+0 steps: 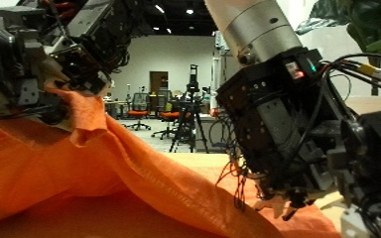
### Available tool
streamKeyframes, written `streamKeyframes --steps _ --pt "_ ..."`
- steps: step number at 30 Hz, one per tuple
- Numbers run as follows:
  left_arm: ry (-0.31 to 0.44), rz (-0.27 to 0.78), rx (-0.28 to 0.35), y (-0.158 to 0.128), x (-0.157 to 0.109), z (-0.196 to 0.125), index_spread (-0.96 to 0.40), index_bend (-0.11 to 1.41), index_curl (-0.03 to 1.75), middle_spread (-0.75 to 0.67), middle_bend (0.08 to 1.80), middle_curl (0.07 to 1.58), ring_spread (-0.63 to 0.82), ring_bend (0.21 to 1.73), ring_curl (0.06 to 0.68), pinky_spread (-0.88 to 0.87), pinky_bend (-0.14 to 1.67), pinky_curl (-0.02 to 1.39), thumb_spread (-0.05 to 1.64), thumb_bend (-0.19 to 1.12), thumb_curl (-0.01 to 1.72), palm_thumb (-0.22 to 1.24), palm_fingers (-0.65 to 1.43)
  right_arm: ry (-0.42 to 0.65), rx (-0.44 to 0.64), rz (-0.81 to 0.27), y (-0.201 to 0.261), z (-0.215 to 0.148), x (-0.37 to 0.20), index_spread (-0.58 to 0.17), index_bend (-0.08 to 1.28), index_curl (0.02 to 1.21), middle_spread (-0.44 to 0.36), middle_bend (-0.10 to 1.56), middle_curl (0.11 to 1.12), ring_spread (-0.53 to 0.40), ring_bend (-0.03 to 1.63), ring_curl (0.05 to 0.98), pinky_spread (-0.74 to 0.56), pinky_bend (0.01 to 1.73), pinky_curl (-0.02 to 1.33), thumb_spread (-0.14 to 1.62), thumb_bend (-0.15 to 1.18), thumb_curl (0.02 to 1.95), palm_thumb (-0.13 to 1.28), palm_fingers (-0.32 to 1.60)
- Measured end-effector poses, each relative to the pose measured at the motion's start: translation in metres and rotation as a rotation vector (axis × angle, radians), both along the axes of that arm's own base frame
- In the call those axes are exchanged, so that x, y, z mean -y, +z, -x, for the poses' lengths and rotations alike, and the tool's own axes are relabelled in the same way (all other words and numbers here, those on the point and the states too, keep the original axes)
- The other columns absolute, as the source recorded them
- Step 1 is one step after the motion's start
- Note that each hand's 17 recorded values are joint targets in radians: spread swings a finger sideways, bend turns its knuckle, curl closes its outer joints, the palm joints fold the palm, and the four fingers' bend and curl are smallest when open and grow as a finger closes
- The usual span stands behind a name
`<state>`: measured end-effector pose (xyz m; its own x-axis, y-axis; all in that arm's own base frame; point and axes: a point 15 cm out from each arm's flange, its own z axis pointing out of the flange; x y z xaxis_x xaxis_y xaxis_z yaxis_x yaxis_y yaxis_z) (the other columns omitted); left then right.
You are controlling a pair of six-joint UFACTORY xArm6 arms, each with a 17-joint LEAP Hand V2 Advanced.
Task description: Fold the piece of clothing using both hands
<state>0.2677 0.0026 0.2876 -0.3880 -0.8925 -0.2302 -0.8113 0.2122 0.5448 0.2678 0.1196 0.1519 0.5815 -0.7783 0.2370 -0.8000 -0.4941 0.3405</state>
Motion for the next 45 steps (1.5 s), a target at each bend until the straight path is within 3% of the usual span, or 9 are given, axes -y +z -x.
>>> streamKeyframes --steps 4,8,11,14,18,22,31,39,45 --pt "0.002 0.001 0.001 0.0 0.001 -0.001 -0.67 0.17 0.87 -0.57 0.99 0.63 -0.57 0.97 0.46 -0.73 1.05 0.46 1.17 -0.01 0.27 0.75 1.12 0.002 0.04 -0.022 -0.003 -0.006 -0.013 -0.188 0.24 0.43 -0.053 0.59 0.49 -0.12 0.87 0.319 0.1 0.61 0.11 0.88 -0.01 0.36 0.28 0.51" --pt "0.002 0.002 0.005 0.0 0.001 -0.002 -0.67 0.17 0.87 -0.56 0.99 0.63 -0.57 0.97 0.46 -0.73 1.05 0.46 1.17 -0.01 0.27 0.75 1.12 0.006 0.084 -0.05 -0.003 -0.014 -0.023 -0.274 0.24 0.45 -0.142 0.64 0.52 -0.236 0.96 0.337 -0.06 0.68 0.11 0.93 0.0 0.37 0.4 0.74" --pt "0.001 0.002 0.008 0.001 0.002 -0.003 -0.67 0.17 0.88 -0.56 0.99 0.63 -0.57 0.97 0.459 -0.73 1.05 0.46 1.17 -0.01 0.27 0.75 1.12 0.017 0.097 -0.053 -0.002 -0.016 -0.028 -0.366 0.26 0.49 -0.221 0.67 0.55 -0.324 1.0 0.36 -0.3 0.86 0.14 0.95 0.02 0.39 0.55 1.01" --pt "0.001 0.003 0.011 0.003 0.002 -0.004 -0.67 0.17 0.88 -0.56 0.99 0.63 -0.57 0.97 0.459 -0.73 1.05 0.46 1.17 -0.01 0.27 0.75 1.12 0.034 0.101 -0.055 -0.001 -0.014 -0.033 -0.418 0.35 0.55 -0.269 0.71 0.58 -0.354 1.02 0.388 -0.45 0.95 0.19 0.93 0.05 0.42 0.69 1.19" --pt "0.002 0.005 0.019 0.006 0.002 -0.006 -0.67 0.17 0.88 -0.56 0.99 0.63 -0.57 0.97 0.459 -0.73 1.05 0.46 1.17 -0.01 0.27 0.75 1.12 0.044 0.116 -0.067 0.004 -0.013 -0.039 -0.428 0.53 0.63 -0.262 0.83 0.62 -0.321 1.05 0.418 -0.55 0.96 0.21 0.91 0.09 0.48 0.87 1.36" --pt "0.002 0.008 0.031 0.008 0.003 -0.009 -0.67 0.17 0.88 -0.56 0.99 0.63 -0.57 0.97 0.459 -0.73 1.05 0.46 1.17 -0.01 0.27 0.75 1.12 0.033 0.124 -0.073 0.008 -0.017 -0.035 -0.404 0.68 0.71 -0.209 0.96 0.66 -0.267 1.14 0.46 -0.52 1.06 0.28 0.9 0.1 0.54 0.97 1.37" --pt "0.001 0.012 0.044 0.013 0.004 -0.013 -0.67 0.17 0.88 -0.56 0.99 0.62 -0.57 0.97 0.459 -0.73 1.05 0.46 1.17 -0.01 0.27 0.75 1.12 -0.033 0.162 -0.096 0.027 -0.03 -0.015 -0.367 0.87 0.83 -0.169 1.14 0.74 -0.217 1.3 0.549 -0.36 1.3 0.42 0.96 0.07 0.64 1.02 1.22" --pt "-0.013 0.029 0.052 0.018 0.008 -0.014 -0.67 0.17 0.88 -0.56 0.99 0.62 -0.57 0.97 0.459 -0.73 1.05 0.46 1.17 -0.01 0.27 0.75 1.12 -0.053 0.238 -0.145 0.062 -0.038 -0.006 -0.347 0.95 0.89 -0.166 1.21 0.79 -0.21 1.37 0.603 -0.29 1.4 0.5 1.0 0.06 0.71 1.05 1.14" --pt "-0.04 0.065 0.067 0.027 0.015 -0.014 -0.67 0.17 0.88 -0.56 0.99 0.62 -0.57 0.97 0.459 -0.73 1.05 0.46 1.17 -0.01 0.27 0.75 1.12 -0.076 0.209 -0.113 0.082 -0.019 0.014 -0.332 0.97 0.91 -0.164 1.23 0.81 -0.204 1.39 0.624 -0.26 1.4 0.53 1.02 0.04 0.75 1.05 1.12"
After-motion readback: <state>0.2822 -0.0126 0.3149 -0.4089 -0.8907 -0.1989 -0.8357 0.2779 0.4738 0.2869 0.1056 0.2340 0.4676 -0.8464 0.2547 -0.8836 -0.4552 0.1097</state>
